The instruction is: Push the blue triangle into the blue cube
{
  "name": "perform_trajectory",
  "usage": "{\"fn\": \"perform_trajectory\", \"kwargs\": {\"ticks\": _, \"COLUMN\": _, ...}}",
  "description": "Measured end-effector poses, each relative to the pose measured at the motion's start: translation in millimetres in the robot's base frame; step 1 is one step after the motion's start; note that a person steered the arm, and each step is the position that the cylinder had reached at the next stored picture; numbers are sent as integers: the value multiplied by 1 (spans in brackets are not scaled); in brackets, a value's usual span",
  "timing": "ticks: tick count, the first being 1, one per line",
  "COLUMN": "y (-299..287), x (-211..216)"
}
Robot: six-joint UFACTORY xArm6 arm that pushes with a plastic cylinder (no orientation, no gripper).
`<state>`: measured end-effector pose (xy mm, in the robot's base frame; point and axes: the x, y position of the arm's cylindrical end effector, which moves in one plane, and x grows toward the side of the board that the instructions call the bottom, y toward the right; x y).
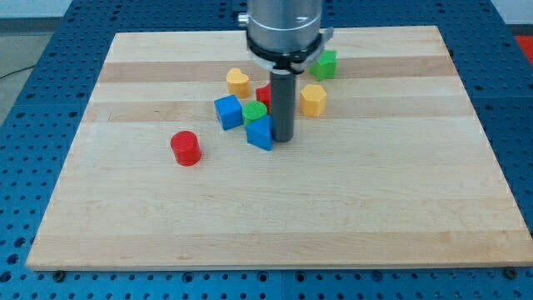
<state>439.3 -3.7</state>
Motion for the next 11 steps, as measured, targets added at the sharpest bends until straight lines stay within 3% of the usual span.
{"fn": "perform_trajectory", "kwargs": {"ticks": 1, "y": -16, "x": 3}}
{"fn": "perform_trajectory", "kwargs": {"ticks": 3, "y": -21, "x": 52}}
{"fn": "perform_trajectory", "kwargs": {"ticks": 4, "y": -45, "x": 41}}
{"fn": "perform_trajectory", "kwargs": {"ticks": 6, "y": -24, "x": 56}}
{"fn": "perform_trajectory", "kwargs": {"ticks": 11, "y": -44, "x": 24}}
